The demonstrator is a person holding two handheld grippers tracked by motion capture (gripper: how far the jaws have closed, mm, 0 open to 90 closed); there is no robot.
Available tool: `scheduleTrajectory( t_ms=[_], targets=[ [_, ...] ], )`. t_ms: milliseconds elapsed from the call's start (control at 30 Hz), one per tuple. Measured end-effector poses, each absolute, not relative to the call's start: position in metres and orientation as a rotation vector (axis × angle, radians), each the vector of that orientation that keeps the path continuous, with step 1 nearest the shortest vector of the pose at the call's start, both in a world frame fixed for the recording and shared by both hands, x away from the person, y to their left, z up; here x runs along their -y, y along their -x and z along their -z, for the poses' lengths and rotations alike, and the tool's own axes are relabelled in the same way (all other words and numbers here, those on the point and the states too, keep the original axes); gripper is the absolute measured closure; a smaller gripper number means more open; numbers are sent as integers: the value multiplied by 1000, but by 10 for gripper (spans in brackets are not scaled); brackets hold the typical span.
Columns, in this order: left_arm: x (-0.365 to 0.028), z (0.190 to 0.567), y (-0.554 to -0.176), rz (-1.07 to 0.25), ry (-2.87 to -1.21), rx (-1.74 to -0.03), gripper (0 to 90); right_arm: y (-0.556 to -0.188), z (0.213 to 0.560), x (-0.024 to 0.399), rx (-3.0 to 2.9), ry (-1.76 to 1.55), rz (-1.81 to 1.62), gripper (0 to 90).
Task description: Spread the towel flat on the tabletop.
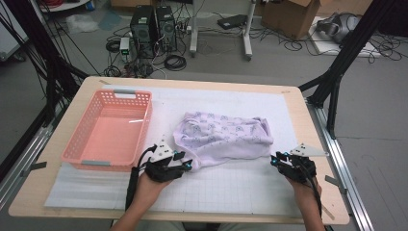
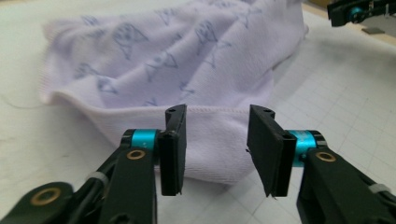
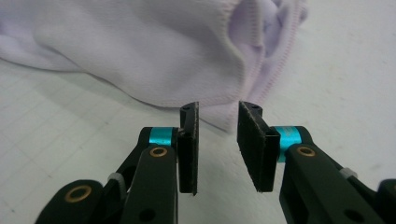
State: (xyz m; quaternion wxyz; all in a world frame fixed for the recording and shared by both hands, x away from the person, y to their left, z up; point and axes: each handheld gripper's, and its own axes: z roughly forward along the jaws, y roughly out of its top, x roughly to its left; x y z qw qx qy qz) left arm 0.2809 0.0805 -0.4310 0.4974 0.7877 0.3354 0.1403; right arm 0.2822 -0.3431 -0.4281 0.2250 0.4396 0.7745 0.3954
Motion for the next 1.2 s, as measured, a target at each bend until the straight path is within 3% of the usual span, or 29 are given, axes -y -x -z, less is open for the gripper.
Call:
scheduleTrajectory(
  t_ms=[100, 200, 233, 300, 367, 567, 967, 1100, 1133, 1167, 1200],
  targets=[
    [-64, 438, -284, -320, -1945, -815, 516, -281, 429, 336, -2164, -1178, -1102, 688],
    [-47, 445, -286, -340, -2022, -832, 534, -279, 432, 333, -2183, -1152, -1107, 681],
    [-42, 448, -287, -352, -2053, -859, 574, -279, 433, 334, -2183, -1154, -1113, 677],
    [-40, 449, -285, -431, -2070, -874, 745, -277, 435, 335, -2191, -1147, -1118, 668],
    [-45, 447, -281, -405, -2040, -901, 801, -274, 436, 336, -2198, -1136, -1116, 658],
    [-80, 437, -259, -283, -1886, -897, 792, -275, 437, 334, -2215, -1121, -1140, 629],
    [-109, 445, -251, -242, -1817, -941, 793, -296, 449, 289, -2375, -1007, -1084, 589],
    [-108, 446, -252, -247, -1825, -934, 793, -302, 449, 281, -2362, -1048, -1066, 667],
    [-107, 447, -252, -244, -1824, -937, 793, -302, 449, 282, -2358, -1054, -1070, 730],
    [-108, 448, -252, -243, -1826, -938, 792, -302, 449, 283, -2354, -1059, -1060, 867],
    [-107, 448, -252, -245, -1827, -938, 792, -302, 449, 284, -2372, -1053, -1064, 897]
  ],
)
